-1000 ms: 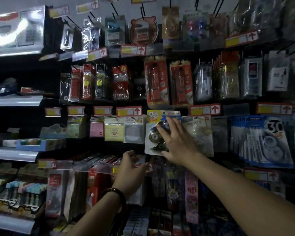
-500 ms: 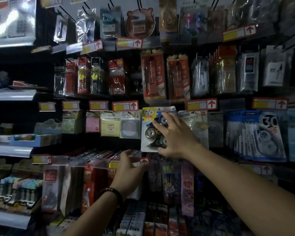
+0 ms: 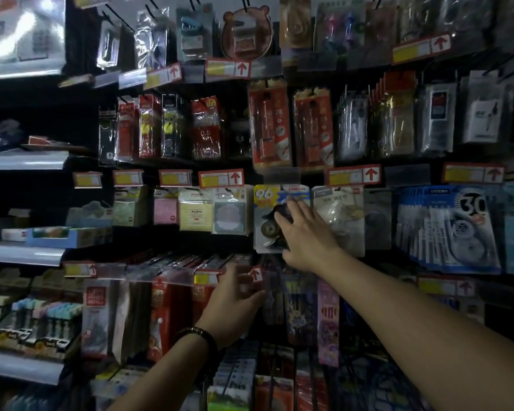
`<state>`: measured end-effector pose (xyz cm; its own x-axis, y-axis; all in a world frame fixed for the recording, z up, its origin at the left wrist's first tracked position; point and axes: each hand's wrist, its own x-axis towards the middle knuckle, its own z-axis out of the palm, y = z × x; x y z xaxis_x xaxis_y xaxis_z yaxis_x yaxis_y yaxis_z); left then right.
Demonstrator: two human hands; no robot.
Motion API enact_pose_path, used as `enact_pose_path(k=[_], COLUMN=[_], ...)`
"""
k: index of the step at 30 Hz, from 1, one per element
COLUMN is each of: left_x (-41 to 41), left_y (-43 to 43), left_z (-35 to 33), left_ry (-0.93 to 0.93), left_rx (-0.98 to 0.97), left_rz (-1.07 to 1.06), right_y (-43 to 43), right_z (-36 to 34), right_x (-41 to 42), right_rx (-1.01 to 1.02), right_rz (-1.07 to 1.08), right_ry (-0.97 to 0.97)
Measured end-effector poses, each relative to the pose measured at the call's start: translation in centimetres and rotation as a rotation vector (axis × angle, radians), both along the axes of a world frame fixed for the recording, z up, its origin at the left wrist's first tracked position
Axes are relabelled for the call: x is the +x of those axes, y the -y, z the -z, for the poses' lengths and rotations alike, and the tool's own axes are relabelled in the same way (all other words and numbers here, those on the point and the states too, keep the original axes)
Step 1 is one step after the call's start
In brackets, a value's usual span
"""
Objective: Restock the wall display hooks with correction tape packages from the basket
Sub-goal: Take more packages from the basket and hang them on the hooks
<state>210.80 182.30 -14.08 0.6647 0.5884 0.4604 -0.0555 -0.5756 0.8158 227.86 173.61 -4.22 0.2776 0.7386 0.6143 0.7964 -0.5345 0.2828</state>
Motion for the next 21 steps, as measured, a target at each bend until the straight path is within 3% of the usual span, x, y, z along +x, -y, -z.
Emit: enact_pose_path(k=[4,9,13,21], left_x=[-1.8,-4.7,-7.1,-11.0], left_y=[1.0,1.6,3.8,6.2], left_z=[2.0,8.8,17.3,38.6], left_ry=[-0.063,-0.243,-0.412,-0.882], left_rx=[0.098,0.217,0.184,0.224], left_rz=[0.009,0.082,0.177,0.287], right_y=[2.3,7.0,10.3,15.0], right_z=[2.1,9.5,20.4,46.5], right_x=[-1.5,-4.1,-5.7,-7.4], right_rx=[0.033,0.133,0.137,-0.188], right_rz=[-0.117,-0.306,-0.34,-0.119], right_ry=[-0.059,-0.208,-0.49,-1.059])
